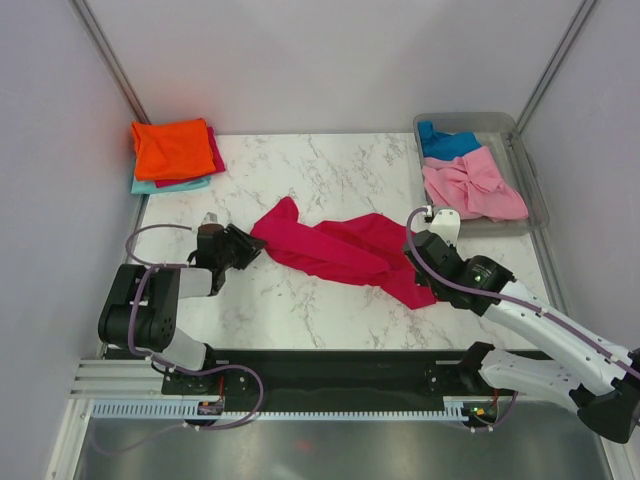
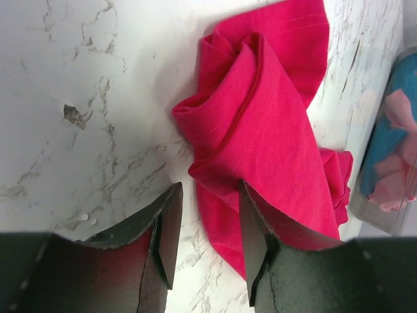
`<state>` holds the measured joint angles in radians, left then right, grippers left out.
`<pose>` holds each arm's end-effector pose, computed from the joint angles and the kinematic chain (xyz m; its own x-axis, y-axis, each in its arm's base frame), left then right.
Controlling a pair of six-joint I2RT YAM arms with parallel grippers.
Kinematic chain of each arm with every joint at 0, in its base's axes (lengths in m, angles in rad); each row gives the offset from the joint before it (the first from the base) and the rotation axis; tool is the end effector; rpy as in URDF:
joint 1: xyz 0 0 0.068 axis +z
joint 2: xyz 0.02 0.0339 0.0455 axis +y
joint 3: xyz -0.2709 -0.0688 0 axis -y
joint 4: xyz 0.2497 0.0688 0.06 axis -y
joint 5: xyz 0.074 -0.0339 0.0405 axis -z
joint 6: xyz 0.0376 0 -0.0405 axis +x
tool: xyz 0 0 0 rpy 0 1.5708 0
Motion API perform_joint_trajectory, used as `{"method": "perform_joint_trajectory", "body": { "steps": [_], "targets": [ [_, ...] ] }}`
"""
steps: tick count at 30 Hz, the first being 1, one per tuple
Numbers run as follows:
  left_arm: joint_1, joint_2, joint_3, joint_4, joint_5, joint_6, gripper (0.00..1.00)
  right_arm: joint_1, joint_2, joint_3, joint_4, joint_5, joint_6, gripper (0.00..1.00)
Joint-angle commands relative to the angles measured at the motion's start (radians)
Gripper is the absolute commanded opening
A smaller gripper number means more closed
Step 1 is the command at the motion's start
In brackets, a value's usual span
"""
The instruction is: Fold and stack the t-shirts
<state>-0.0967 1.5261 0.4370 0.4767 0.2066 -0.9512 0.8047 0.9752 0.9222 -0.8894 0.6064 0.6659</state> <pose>0.2654 -0.0335 0.1269 -0.5452 -0.7477 -0.3792 -0.3139 0.6015 -0.7346 0.1418 0.1165 0.2996 -0.6634 0.0427 -0.7471 0.0635 0.9980 0.0006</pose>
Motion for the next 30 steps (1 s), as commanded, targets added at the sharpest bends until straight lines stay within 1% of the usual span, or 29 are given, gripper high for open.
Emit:
{"method": "perform_joint_trajectory", "body": {
  "steps": [1, 7, 15, 18, 22, 24, 26, 27, 28, 30],
  "targets": [
    [0.005, -0.014, -0.026, 0.125, -0.065, 0.008, 0.47, -0.002, -0.009, -0.011, 0.023, 0.02, -0.008, 0.0],
    [0.005, -0.006, -0.04, 0.189, -0.093, 0.011, 0.48, -0.001, 0.005, -0.009, 0.023, 0.018, -0.009, 0.0],
    [0.006, 0.028, -0.024, 0.215, -0.092, 0.017, 0.47, -0.002, 0.023, -0.009, 0.03, 0.016, -0.009, 0.0],
    [0.006, 0.025, -0.026, 0.22, -0.087, 0.019, 0.45, -0.002, 0.025, -0.013, 0.035, 0.013, -0.009, 0.0],
    [0.006, 0.014, -0.04, 0.237, -0.081, 0.022, 0.25, -0.002, 0.019, -0.017, 0.033, 0.013, -0.006, 0.0],
    [0.005, 0.009, -0.041, 0.24, -0.079, 0.022, 0.22, -0.002, 0.01, -0.019, 0.033, 0.015, -0.003, 0.0],
    [0.006, 0.008, -0.043, 0.243, -0.076, 0.022, 0.13, -0.002, 0.002, -0.022, 0.032, 0.013, 0.0, 0.0],
    [0.006, 0.006, -0.046, 0.241, -0.075, 0.022, 0.05, -0.002, -0.001, -0.023, 0.03, 0.015, -0.002, 0.0],
    [0.006, 0.003, -0.047, 0.241, -0.072, 0.022, 0.02, -0.002, -0.003, -0.022, 0.03, 0.012, 0.001, 0.0],
    [0.006, -0.029, -0.049, 0.228, -0.055, 0.035, 0.02, -0.002, -0.007, -0.014, 0.023, 0.013, 0.0, 0.0]
  ]
}}
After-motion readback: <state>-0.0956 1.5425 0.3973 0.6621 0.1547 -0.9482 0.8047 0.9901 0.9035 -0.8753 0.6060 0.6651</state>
